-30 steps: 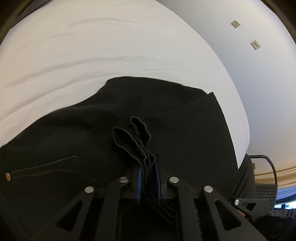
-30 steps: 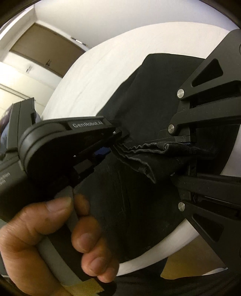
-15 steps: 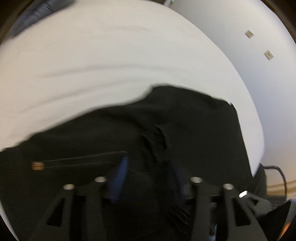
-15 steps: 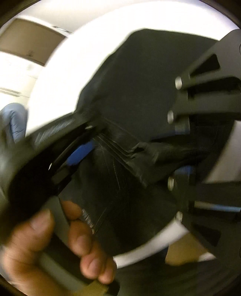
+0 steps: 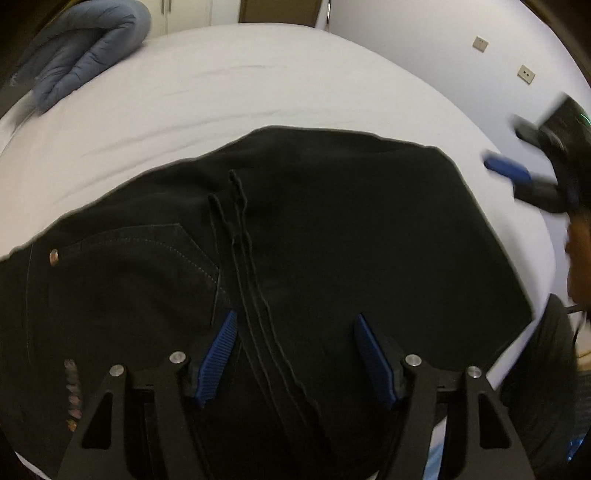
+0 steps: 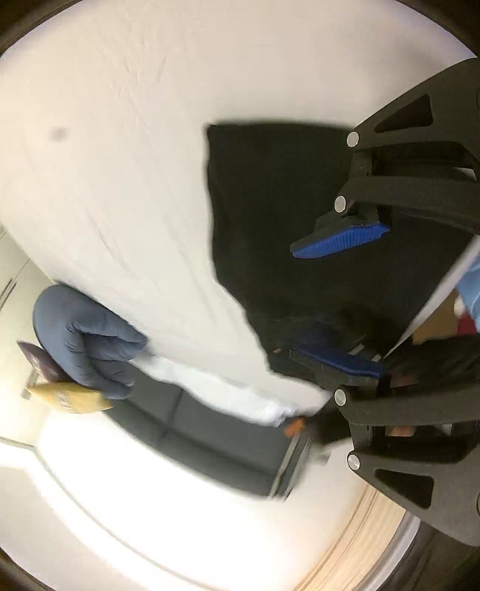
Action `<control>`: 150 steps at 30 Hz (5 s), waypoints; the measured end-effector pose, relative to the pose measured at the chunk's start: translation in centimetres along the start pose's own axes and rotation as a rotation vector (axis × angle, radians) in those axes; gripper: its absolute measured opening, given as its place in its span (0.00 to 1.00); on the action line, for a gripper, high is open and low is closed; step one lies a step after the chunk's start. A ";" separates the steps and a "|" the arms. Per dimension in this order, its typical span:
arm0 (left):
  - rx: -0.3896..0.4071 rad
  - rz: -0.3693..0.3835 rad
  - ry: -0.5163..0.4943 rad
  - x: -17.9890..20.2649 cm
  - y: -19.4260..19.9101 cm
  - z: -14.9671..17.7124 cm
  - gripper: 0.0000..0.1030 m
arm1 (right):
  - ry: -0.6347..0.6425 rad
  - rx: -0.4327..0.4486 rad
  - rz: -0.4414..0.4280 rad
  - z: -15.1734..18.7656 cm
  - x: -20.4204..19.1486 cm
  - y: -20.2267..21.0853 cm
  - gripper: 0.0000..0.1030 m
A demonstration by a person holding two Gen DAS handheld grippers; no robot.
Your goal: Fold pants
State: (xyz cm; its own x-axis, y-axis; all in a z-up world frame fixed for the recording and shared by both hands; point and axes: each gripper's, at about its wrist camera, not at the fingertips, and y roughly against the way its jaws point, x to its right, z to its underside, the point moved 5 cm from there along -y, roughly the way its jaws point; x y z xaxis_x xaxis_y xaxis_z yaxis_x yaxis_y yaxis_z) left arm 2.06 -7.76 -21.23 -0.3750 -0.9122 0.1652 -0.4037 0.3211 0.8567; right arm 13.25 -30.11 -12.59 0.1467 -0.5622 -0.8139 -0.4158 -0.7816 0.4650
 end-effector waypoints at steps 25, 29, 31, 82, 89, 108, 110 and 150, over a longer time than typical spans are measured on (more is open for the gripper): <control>-0.010 -0.033 0.040 3.8 -2.3 -0.2 0.78 | 0.001 -0.414 0.076 18.9 3.3 0.1 0.32; -0.008 -0.030 0.043 3.7 -2.1 -0.4 0.78 | 0.033 -0.362 -0.007 19.0 0.8 2.5 0.33; -0.007 -0.027 0.044 3.3 -2.0 -0.4 0.78 | 0.053 -0.302 -0.051 17.0 -0.7 3.2 0.33; 0.366 0.104 1.101 -23.5 10.2 14.6 0.93 | -0.135 -0.410 0.074 8.9 -6.6 -20.4 0.56; 0.393 0.167 1.148 -24.5 10.1 13.5 0.96 | -0.131 -0.395 0.068 8.9 -7.6 -20.3 0.56; 0.432 0.133 1.112 -23.7 11.2 11.3 0.15 | -0.164 -0.362 0.171 9.2 -8.7 -20.8 0.57; 0.442 0.116 1.067 -23.0 11.9 10.3 0.15 | -0.164 -0.353 0.171 9.2 -8.9 -20.8 0.57; 0.266 -0.138 -0.133 12.6 7.7 0.1 0.16 | -0.005 -0.215 0.133 4.2 -10.1 -7.2 0.74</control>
State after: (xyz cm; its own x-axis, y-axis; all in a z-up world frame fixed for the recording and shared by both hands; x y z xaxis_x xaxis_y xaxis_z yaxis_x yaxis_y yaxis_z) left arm -5.87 -16.77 -12.59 -0.4002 -0.9161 -0.0234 -0.6554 0.2683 0.7060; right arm 11.03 -17.65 -9.15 0.0986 -0.6631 -0.7420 -0.2304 -0.7406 0.6312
